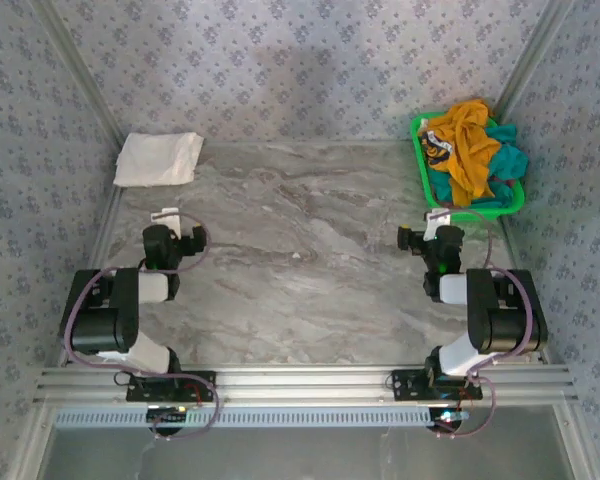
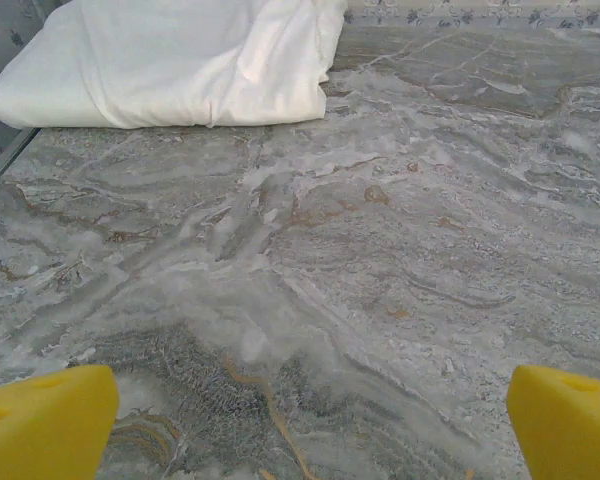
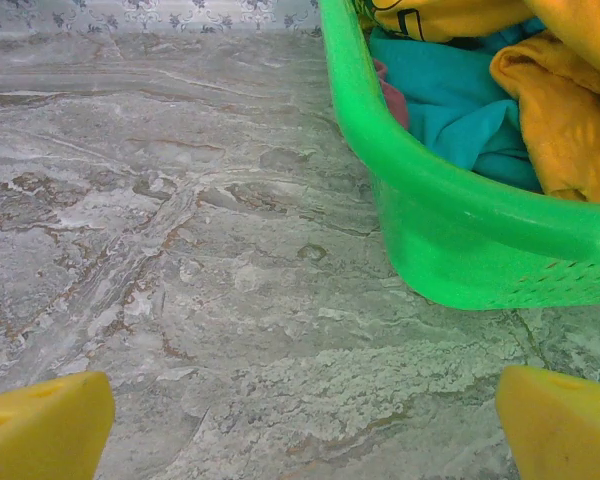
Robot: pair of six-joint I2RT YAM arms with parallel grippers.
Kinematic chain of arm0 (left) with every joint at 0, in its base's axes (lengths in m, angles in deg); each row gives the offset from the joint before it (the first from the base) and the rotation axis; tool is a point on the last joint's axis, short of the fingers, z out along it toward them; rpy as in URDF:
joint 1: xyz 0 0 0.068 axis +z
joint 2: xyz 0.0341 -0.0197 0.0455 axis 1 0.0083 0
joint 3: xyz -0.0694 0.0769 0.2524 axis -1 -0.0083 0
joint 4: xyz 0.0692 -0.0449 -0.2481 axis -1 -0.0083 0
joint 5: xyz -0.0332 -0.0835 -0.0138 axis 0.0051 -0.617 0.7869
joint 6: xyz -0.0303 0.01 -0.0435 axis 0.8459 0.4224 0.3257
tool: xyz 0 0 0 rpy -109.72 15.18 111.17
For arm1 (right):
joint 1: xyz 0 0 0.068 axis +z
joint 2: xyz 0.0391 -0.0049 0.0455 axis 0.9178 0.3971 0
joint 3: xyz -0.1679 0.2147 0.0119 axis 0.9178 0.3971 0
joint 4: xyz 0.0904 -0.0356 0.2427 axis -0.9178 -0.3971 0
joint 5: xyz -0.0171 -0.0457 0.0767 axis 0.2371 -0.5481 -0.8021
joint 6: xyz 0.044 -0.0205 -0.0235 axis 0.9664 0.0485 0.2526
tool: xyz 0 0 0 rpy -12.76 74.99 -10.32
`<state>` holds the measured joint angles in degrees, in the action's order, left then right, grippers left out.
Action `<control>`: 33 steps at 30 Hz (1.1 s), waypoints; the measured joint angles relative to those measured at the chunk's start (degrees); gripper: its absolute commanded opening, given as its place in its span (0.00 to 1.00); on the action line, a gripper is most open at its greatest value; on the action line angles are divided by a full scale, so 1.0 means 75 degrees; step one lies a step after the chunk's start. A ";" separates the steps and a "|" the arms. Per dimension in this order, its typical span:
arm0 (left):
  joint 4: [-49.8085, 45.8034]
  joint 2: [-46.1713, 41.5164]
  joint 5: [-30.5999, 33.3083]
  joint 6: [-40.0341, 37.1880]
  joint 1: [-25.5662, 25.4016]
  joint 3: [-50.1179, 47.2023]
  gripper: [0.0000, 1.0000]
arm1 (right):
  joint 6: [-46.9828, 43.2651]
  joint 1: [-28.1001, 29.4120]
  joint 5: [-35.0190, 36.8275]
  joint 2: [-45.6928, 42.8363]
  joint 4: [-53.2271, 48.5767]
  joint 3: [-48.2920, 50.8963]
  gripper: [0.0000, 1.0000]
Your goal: Fold and stack the t-shirts
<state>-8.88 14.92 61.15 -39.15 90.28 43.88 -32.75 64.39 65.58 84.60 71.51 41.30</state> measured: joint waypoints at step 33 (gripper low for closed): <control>-0.4424 -0.3325 0.0513 0.0458 -0.1926 0.4121 0.95 | 0.1250 0.0152 0.0886 -0.1903 -0.5543 -0.4931 1.00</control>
<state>-42.06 -10.02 64.99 -35.72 75.83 74.79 -23.37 65.52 72.23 70.32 29.94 4.32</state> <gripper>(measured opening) 0.942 0.998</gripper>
